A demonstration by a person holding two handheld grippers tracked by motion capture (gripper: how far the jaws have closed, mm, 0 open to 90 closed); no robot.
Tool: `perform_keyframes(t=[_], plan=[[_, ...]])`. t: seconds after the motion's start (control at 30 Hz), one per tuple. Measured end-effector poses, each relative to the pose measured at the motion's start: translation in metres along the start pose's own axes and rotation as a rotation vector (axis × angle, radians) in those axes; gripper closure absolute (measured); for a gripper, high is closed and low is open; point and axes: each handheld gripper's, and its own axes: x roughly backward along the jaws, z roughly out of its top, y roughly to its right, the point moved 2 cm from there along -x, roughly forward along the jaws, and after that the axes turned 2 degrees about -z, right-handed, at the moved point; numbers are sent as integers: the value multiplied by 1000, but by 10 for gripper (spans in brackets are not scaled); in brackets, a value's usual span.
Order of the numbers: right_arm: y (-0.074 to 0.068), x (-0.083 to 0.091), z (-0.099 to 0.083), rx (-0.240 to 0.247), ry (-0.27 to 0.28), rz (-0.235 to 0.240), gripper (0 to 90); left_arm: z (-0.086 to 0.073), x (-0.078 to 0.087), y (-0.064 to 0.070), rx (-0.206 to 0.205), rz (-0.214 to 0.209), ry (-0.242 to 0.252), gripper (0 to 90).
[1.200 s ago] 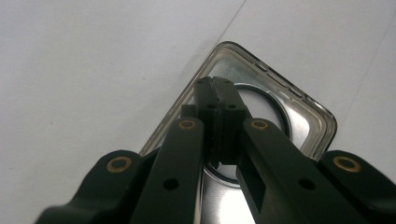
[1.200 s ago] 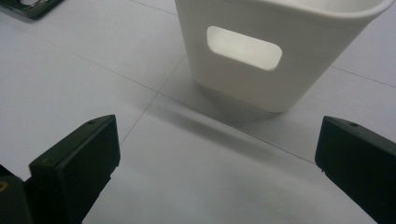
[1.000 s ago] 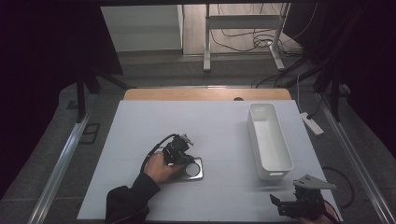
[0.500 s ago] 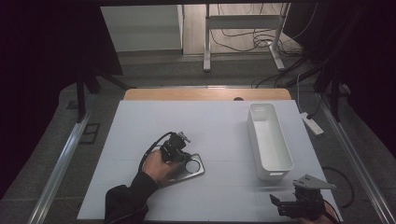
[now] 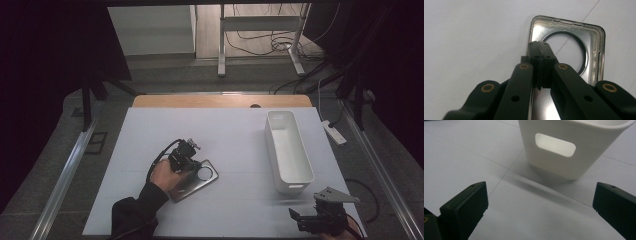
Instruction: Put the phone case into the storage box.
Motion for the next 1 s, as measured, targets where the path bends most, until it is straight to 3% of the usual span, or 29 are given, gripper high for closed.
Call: perform_keyframes(t=[1.0], plan=[[0, 0, 0, 0, 0, 0, 4, -10, 9, -28, 105, 68, 9, 889]])
